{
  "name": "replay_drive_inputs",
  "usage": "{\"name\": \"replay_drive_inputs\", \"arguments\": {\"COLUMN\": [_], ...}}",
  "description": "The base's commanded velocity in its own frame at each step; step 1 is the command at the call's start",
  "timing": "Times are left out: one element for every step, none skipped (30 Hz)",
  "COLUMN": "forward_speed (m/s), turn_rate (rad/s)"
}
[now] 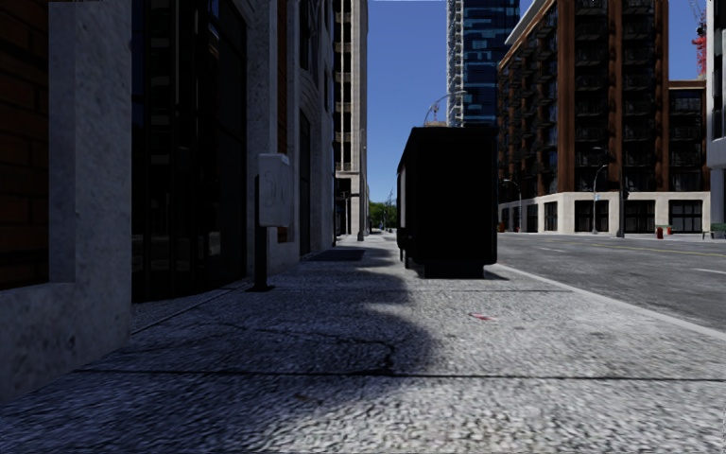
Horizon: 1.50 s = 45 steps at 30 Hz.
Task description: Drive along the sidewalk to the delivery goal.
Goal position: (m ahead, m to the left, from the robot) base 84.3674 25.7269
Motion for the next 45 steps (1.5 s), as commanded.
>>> {"name": "replay_drive_inputs", "arguments": {"forward_speed": [2.00, 2.00, 2.00, 2.00, 2.00, 2.00, 2.00, 2.00, 2.00, 2.00, 2.00, 2.00, 2.00, 2.00, 2.00, 2.00, 2.00, 2.00, 2.00, 2.00, 2.00, 2.00, 2.00, 2.00, 2.00, 2.00, 2.00, 2.00, 2.00, 2.00, 2.00, 2.00, 2.00, 2.00, 2.00, 2.00, 2.00, 2.00, 2.00, 2.00, 2.00, 2.00, 2.00, 2.00, 2.00], "turn_rate": [0.00, 0.00, 0.00, 0.00, 0.00, 0.00, 0.00, 0.00, 0.00, 0.00, 0.00, 0.00, 0.00, 0.00, 0.00, 0.00, 0.00, 0.00, 0.00, 0.00, 0.00, 0.00, 0.00, 0.00, 0.00, 0.00, 0.00, 0.00, 0.00, 0.00, 0.00, 0.00, 0.00, 0.00, 0.00, 0.00, 0.00, 0.00, 0.00, 0.00, 0.00, 0.00, 0.00, 0.00, 0.00]}}
